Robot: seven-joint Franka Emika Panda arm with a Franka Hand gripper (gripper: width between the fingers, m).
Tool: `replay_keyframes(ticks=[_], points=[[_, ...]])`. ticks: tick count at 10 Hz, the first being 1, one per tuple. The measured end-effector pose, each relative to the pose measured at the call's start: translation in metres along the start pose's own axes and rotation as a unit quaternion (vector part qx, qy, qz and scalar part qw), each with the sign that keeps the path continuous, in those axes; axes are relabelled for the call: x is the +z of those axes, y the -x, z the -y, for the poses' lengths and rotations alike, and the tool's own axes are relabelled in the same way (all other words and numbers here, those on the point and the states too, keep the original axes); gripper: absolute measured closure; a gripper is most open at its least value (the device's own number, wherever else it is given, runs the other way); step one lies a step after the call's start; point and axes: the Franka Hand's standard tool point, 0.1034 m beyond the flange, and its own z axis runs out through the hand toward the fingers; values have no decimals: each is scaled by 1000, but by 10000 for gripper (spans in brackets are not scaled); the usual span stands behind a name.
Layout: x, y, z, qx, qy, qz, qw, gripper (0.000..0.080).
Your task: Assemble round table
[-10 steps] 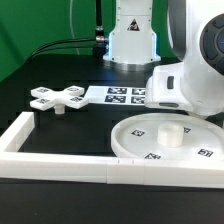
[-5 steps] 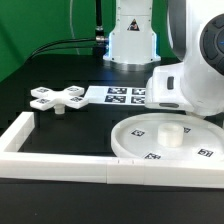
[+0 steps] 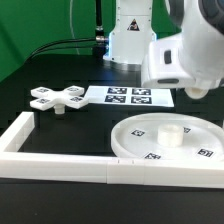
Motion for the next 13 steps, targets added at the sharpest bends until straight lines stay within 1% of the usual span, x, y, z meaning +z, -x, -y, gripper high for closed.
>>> replay_keyframes(ticks=[1,3,4,5,6,7,8,9,10,11,12,13], points=[[-8,0,1,-4,0,-6,1000,390],[-9,-5,2,-4,-1,-18,1000,390],[-12,-10,3,-5,-1,-38,999,390],[-21,-16,1,-35,-1,-82,996,390],[-34,-14,-6,-56,0,-118,991,390],[-45,-13,-9,-63,1,-151,986,390],[-58,-10,-10,-76,4,-172,982,390],[-77,-13,-8,-86,8,-219,972,390],[-79,-18,-10,-82,12,-266,960,390],[-75,-18,-12,-79,16,-295,952,390],[-78,-19,-14,-77,18,-322,943,390],[-83,-24,-16,-75,22,-363,928,390]])
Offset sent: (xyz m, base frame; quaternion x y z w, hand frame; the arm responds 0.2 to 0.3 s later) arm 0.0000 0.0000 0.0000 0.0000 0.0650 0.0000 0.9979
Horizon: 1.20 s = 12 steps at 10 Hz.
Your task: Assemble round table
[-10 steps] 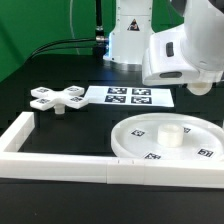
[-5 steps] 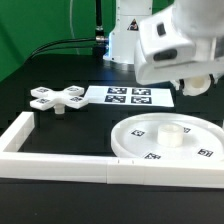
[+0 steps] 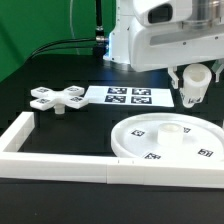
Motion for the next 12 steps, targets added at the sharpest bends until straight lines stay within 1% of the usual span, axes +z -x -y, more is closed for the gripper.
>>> replay_keyframes(ticks=[1,2,3,4,5,6,8,9,12], points=[[-1,1,-5,-17,6,-24,1000,390],[-9,-7,-8,-23,18,-74,997,390],[-19,-6,-7,-36,32,-132,990,390],[-20,-2,-10,-58,45,-166,983,390],[-17,-2,-13,-56,48,-182,981,390],[-21,-7,-18,-60,59,-228,970,390],[-20,-5,-27,-69,82,-291,951,390],[-16,-5,-30,-82,88,-293,948,390],[-6,-3,-32,-81,87,-285,951,390]])
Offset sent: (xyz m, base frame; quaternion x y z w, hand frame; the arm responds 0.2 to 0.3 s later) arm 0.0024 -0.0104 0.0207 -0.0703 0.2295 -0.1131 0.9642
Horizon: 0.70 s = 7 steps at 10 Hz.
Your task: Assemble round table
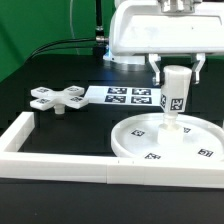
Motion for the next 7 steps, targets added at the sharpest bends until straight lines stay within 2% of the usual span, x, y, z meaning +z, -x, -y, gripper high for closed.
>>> replay_keyframes(ticks=[4,7], points=[[6,1,3,-1,-2,1,1000,390],[14,8,5,-1,-4,9,1000,390]])
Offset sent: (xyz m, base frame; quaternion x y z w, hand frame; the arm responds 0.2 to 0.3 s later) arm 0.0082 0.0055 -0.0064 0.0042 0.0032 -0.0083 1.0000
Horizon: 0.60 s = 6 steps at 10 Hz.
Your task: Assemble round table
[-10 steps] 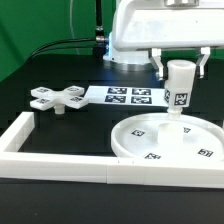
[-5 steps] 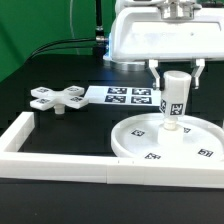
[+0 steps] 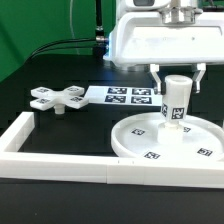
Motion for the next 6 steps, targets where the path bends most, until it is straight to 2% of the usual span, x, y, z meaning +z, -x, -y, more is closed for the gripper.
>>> replay_keyframes(ticks=[6], points=[[7,4,0,1,3,-6,1000,390]])
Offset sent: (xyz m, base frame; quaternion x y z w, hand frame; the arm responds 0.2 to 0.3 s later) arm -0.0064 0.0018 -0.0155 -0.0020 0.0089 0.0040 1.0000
